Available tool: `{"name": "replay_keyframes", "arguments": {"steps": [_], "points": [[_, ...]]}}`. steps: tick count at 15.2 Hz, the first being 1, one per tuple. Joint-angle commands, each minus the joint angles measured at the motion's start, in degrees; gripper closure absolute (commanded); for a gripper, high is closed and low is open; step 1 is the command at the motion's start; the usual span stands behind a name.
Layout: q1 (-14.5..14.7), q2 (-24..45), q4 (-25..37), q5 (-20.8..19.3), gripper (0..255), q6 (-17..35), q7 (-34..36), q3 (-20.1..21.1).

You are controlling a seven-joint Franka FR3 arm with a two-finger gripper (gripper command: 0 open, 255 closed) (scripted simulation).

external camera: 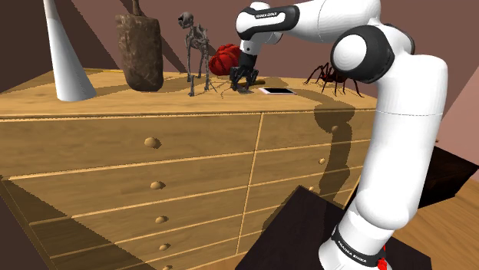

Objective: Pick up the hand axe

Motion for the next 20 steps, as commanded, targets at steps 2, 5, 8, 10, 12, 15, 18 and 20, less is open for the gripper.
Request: {"name": "replay_keyframes", "arguments": {"steps": [2,5,8,10,12,15,18,20], "points": [[0.08,0.17,-0.06,0.08,255,-0.04,0.03,0.09],[0.09,0.21,-0.05,0.09,255,-0.01,0.05,0.1],[-0.04,0.35,0.94,0.12,255,-0.88,-0.04,0.04],[-0.14,0.58,2.82,0.14,255,-2.52,0.06,0.01],[-0.24,0.88,4.79,0.18,255,-4.2,0.15,-0.01],[-0.43,1.48,7.99,0.28,255,-6.79,0.28,-0.04],[-0.67,2.3,11.5,0.44,255,-9.51,0.41,-0.08],[-0.87,2.97,14.07,0.58,255,-11.4,0.49,-0.09]]}}
